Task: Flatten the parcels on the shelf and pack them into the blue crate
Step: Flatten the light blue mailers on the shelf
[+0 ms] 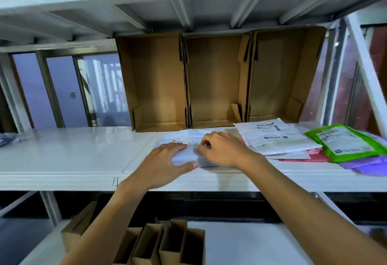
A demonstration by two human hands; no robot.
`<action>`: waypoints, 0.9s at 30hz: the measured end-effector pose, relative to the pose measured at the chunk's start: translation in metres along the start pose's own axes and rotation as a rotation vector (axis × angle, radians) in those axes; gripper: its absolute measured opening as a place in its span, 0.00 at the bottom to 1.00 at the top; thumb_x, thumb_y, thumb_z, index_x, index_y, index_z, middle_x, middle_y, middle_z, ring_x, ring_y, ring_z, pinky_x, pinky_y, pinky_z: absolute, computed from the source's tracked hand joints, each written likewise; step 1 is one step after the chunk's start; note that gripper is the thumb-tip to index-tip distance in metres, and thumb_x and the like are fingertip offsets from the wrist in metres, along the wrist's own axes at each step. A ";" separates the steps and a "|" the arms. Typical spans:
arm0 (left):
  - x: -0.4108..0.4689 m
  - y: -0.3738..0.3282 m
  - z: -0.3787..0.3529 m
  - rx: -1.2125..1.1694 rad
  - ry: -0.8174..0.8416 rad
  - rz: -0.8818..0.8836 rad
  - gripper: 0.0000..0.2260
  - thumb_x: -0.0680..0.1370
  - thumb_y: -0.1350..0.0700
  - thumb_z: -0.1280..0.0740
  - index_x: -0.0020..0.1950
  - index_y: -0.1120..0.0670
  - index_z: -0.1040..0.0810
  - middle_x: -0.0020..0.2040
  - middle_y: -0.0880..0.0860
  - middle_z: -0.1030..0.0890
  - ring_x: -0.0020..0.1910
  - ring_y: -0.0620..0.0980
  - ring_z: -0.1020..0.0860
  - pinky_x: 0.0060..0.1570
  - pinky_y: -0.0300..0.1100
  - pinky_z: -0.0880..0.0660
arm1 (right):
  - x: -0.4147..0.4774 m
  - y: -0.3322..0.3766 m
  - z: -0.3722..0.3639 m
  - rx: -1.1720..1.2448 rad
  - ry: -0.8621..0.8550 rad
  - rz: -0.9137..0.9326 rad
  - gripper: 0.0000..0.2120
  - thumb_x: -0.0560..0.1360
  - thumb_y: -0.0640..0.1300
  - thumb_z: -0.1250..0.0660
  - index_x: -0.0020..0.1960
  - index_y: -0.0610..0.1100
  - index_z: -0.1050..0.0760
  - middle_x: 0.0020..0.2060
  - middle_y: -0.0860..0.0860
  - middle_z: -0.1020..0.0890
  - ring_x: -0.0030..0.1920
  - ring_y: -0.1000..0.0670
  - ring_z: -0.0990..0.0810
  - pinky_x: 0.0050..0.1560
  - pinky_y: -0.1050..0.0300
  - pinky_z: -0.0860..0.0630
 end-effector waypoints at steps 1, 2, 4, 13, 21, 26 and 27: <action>-0.006 0.000 -0.001 0.040 -0.039 -0.022 0.36 0.71 0.29 0.35 0.74 0.44 0.29 0.74 0.42 0.29 0.73 0.45 0.33 0.70 0.38 0.39 | -0.010 0.001 -0.006 0.004 0.001 -0.002 0.20 0.82 0.60 0.46 0.64 0.50 0.25 0.62 0.51 0.23 0.63 0.45 0.26 0.52 0.53 0.38; -0.010 0.000 -0.001 0.062 -0.076 -0.039 0.39 0.68 0.26 0.37 0.75 0.43 0.31 0.74 0.42 0.30 0.74 0.44 0.34 0.70 0.38 0.41 | -0.019 0.001 -0.009 0.015 -0.023 0.000 0.21 0.82 0.60 0.48 0.67 0.51 0.27 0.65 0.52 0.25 0.66 0.46 0.28 0.56 0.52 0.38; -0.018 0.000 -0.004 0.091 -0.079 -0.050 0.45 0.65 0.21 0.46 0.76 0.43 0.33 0.76 0.43 0.32 0.75 0.45 0.36 0.72 0.38 0.44 | -0.033 0.001 -0.017 0.021 -0.033 0.015 0.27 0.81 0.65 0.49 0.73 0.53 0.34 0.72 0.53 0.30 0.73 0.47 0.35 0.70 0.45 0.39; -0.122 0.008 0.040 -0.517 -0.615 0.142 0.19 0.77 0.46 0.30 0.67 0.41 0.29 0.63 0.41 0.24 0.62 0.43 0.25 0.61 0.41 0.28 | -0.087 0.009 -0.007 -0.094 -0.145 0.173 0.33 0.78 0.47 0.35 0.79 0.54 0.44 0.75 0.56 0.36 0.75 0.52 0.40 0.69 0.50 0.33; -0.152 0.041 -0.043 -1.481 -0.317 0.563 0.20 0.77 0.44 0.30 0.64 0.53 0.26 0.56 0.59 0.16 0.52 0.58 0.15 0.57 0.57 0.21 | -0.130 0.009 -0.018 -0.194 -0.219 0.151 0.38 0.79 0.48 0.36 0.81 0.58 0.55 0.81 0.57 0.53 0.80 0.54 0.55 0.77 0.51 0.51; -0.136 0.032 -0.063 -1.636 -0.061 0.445 0.17 0.77 0.57 0.31 0.65 0.57 0.23 0.61 0.58 0.17 0.57 0.57 0.18 0.47 0.49 0.17 | -0.164 0.003 -0.031 -0.176 -0.337 0.111 0.43 0.73 0.47 0.29 0.81 0.53 0.50 0.81 0.53 0.52 0.80 0.53 0.56 0.76 0.52 0.51; -0.136 0.033 -0.066 -1.630 -0.061 0.448 0.17 0.76 0.60 0.30 0.64 0.58 0.22 0.61 0.59 0.17 0.55 0.56 0.17 0.44 0.46 0.17 | -0.170 0.001 -0.032 -0.149 -0.360 0.089 0.45 0.73 0.47 0.29 0.81 0.52 0.51 0.81 0.53 0.53 0.80 0.53 0.56 0.77 0.51 0.48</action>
Point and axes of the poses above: each hand's wrist, its own x-axis towards the middle knuckle, its own z-axis out of the back of the hand, y = z × x, the point moved 10 cm from there along x, towards the middle knuckle
